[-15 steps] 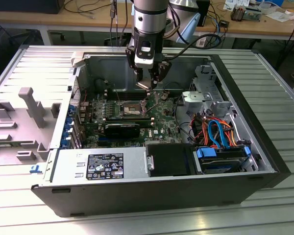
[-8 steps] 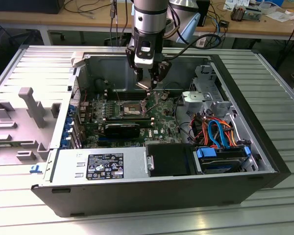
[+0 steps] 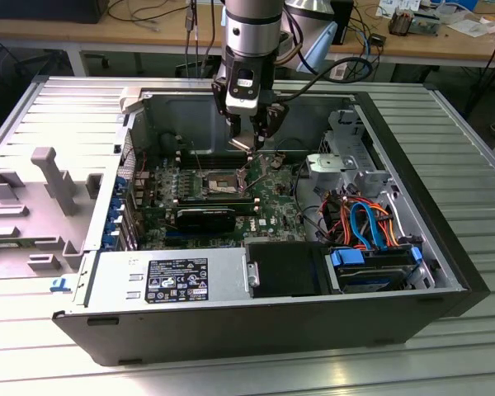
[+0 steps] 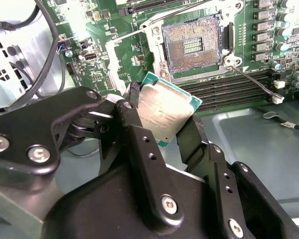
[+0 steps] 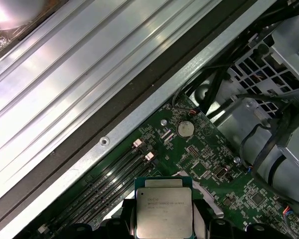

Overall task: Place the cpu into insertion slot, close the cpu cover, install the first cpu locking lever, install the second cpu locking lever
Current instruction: 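Place the cpu into insertion slot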

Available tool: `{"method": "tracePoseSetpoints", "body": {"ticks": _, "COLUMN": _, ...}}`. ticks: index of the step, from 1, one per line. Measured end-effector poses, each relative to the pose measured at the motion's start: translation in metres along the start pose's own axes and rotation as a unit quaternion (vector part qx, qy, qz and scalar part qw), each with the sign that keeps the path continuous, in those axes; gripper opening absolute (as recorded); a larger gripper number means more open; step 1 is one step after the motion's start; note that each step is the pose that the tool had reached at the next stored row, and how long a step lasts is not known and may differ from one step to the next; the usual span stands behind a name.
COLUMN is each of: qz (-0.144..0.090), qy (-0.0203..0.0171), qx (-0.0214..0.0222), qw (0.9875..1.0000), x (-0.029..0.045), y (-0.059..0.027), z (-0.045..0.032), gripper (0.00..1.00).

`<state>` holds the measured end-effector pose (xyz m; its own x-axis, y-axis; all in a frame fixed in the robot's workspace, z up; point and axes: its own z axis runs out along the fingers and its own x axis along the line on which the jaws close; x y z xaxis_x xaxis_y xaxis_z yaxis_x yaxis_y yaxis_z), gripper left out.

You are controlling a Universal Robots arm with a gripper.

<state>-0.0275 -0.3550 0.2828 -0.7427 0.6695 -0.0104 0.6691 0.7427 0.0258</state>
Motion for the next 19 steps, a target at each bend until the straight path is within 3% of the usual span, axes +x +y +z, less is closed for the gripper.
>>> {"method": "tracePoseSetpoints", "body": {"ticks": 19, "qz": 0.008, "qy": -0.0006, "qx": 0.0005, "qw": 1.0000, "x": 0.0000, "y": 0.0000, "z": 0.0000, "gripper": 0.54}}
